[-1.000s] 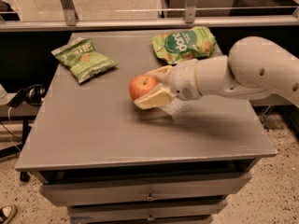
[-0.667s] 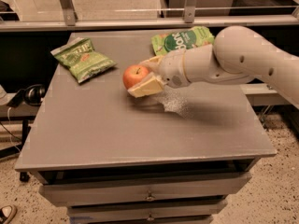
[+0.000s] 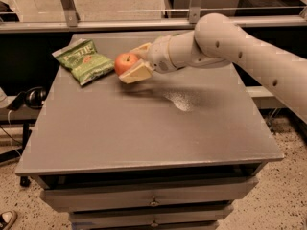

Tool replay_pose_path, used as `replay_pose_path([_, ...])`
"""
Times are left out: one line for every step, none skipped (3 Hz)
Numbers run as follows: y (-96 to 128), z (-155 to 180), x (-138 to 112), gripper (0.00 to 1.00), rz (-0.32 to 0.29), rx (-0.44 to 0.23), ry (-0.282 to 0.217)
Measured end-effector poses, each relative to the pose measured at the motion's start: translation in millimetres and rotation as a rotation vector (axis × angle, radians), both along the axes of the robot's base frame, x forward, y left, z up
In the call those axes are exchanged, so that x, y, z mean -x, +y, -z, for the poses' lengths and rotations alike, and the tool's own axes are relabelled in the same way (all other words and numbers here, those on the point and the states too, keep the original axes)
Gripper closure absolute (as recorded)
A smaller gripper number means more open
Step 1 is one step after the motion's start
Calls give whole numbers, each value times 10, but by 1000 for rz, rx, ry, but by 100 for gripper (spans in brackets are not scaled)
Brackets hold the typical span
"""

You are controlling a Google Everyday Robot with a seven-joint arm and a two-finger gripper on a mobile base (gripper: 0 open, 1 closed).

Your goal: Move apple near green jalapeno chip bag

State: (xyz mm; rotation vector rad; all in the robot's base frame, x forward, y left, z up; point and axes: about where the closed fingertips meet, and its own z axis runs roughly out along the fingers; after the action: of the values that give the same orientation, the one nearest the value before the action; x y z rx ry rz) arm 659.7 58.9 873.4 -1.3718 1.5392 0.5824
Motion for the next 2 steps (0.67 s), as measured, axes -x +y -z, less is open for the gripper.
replay_pose_path([227, 63, -222, 100, -17, -5, 0])
replay_pose_path([322, 131, -348, 81, -17, 5, 6])
